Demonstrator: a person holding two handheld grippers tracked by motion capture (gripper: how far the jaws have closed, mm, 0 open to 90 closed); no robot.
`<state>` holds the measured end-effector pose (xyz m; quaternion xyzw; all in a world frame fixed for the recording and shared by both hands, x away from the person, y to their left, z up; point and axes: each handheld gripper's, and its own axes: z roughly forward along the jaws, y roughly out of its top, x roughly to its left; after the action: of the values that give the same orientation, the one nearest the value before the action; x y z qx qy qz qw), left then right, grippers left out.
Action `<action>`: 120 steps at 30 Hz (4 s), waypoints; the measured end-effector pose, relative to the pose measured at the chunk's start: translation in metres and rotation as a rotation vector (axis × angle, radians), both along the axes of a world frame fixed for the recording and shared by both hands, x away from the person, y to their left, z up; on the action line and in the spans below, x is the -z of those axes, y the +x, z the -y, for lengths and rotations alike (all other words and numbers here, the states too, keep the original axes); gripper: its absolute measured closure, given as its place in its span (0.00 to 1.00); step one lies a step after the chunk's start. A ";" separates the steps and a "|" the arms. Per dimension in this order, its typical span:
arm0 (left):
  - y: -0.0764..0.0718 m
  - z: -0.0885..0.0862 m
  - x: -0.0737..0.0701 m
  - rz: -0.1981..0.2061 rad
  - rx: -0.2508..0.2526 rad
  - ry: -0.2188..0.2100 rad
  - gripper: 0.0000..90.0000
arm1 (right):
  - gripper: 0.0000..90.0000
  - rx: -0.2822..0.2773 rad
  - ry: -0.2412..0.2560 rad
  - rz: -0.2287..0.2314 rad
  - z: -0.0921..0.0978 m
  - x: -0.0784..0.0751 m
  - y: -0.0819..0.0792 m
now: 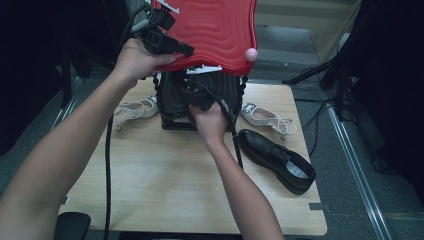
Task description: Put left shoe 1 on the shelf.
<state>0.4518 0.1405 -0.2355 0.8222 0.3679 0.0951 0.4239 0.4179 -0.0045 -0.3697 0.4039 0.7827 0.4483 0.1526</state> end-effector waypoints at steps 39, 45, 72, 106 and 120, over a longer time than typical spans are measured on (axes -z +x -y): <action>-0.002 0.001 0.001 0.007 -0.021 -0.010 1.00 | 1.00 -0.144 -0.014 -0.021 0.070 0.034 -0.071; -0.003 0.001 0.001 0.023 -0.028 0.004 1.00 | 1.00 -0.117 -0.031 -0.015 0.074 0.048 -0.058; -0.003 0.000 0.001 0.004 -0.035 -0.006 1.00 | 1.00 -0.099 -0.019 -0.016 0.030 0.034 -0.032; -0.030 -0.008 -0.020 -0.030 0.060 -0.061 0.64 | 0.94 -0.231 0.056 -0.123 0.034 0.045 -0.055; -0.071 -0.024 0.004 -0.007 0.093 -0.057 0.56 | 0.75 -0.323 0.037 -0.090 0.079 0.059 -0.085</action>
<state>0.3812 0.1647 -0.2390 0.8263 0.3334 0.0622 0.4498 0.3325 -0.0837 -0.4285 0.2954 0.8352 0.4625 0.0359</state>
